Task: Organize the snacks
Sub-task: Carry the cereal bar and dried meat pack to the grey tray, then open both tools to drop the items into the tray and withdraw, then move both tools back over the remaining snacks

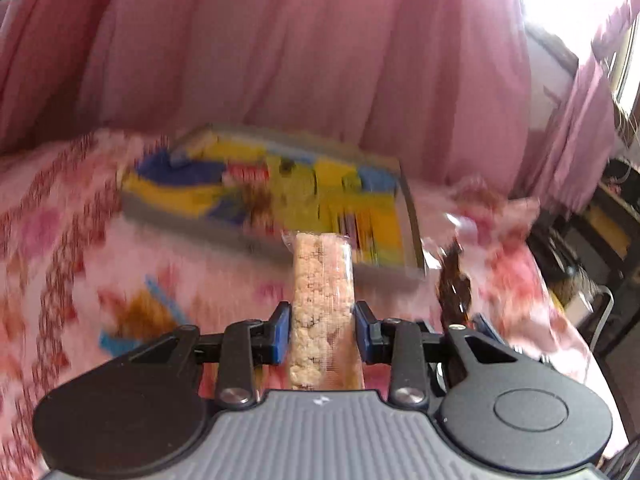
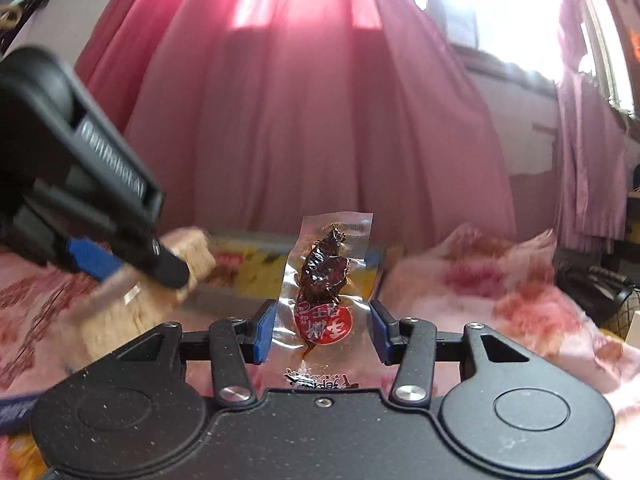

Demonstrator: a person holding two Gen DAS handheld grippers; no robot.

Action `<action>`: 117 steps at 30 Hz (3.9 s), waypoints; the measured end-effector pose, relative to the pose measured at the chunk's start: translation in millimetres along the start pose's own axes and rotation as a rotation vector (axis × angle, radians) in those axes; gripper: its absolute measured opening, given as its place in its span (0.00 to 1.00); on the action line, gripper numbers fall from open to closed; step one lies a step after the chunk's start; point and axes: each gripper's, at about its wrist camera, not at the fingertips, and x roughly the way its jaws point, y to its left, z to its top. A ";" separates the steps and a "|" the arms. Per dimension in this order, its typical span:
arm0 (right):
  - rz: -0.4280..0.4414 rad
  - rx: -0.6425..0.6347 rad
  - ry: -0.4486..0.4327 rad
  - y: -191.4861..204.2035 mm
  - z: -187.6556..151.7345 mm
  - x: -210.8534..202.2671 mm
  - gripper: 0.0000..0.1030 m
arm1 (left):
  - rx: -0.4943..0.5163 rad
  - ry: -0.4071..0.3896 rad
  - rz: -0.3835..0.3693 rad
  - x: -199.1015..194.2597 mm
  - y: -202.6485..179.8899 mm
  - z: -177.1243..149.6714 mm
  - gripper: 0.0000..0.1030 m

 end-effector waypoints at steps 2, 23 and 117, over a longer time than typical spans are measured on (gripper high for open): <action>-0.023 0.023 -0.023 -2.2 4.3 12.1 0.48 | 0.002 -0.046 0.015 5.5 -1.1 16.3 0.35; -0.035 0.079 -0.130 -9.1 28.9 86.0 0.48 | -0.028 -0.219 0.130 122.9 -3.7 94.8 0.35; 0.031 0.130 0.035 8.1 20.3 -169.6 0.99 | 0.003 -0.304 0.248 -152.8 79.2 -117.6 1.00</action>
